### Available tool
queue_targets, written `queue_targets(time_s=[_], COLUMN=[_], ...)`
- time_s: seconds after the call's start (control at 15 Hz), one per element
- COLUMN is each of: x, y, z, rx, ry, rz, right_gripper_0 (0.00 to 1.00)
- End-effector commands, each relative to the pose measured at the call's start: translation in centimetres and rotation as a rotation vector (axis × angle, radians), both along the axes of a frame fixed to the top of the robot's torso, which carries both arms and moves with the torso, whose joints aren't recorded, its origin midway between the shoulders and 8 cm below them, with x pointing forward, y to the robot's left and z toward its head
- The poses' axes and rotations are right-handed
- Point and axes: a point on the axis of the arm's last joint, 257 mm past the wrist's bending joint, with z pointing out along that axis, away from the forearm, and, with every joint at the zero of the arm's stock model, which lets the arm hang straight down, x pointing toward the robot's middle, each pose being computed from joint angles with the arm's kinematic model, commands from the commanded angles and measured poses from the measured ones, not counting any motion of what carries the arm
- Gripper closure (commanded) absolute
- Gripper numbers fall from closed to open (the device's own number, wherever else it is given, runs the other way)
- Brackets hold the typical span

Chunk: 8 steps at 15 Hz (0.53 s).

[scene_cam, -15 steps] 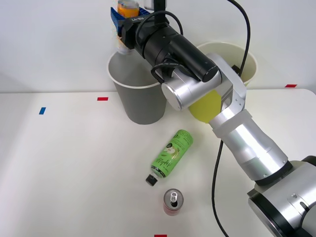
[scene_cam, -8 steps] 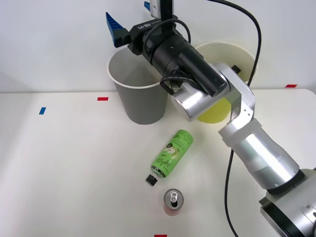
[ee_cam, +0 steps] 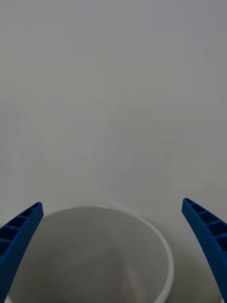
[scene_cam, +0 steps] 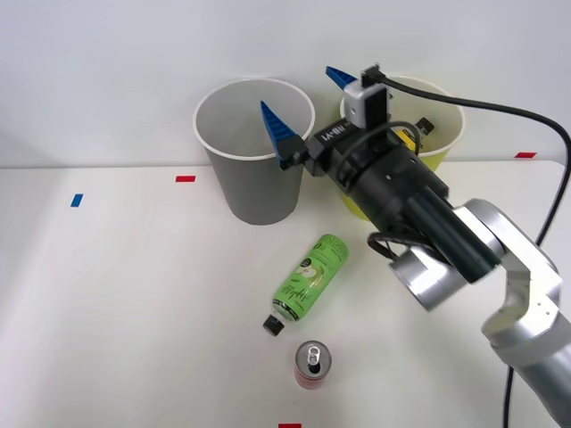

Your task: Put cans in the gray bin, plastic bottles in the light green bin

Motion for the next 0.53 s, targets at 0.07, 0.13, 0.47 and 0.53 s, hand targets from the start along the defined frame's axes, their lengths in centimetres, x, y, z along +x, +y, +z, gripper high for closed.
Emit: queue_targets(time_s=[0.07,0.13,0.47,0.53], x=[-4.9,-6.6,-12.8,-13.7], y=[-4.3,-5.8,-12.7,-14.1], z=[-2.1,-2.8,-6.7,-7.6], rx=[0.005,0.015,0.062,0.089], ry=[0.045,0.065,0.176,0.189], rz=[-0.009,-0.025,-0.156,-0.183], right_gripper_0=[0.0,0.0,0.0,0.0])
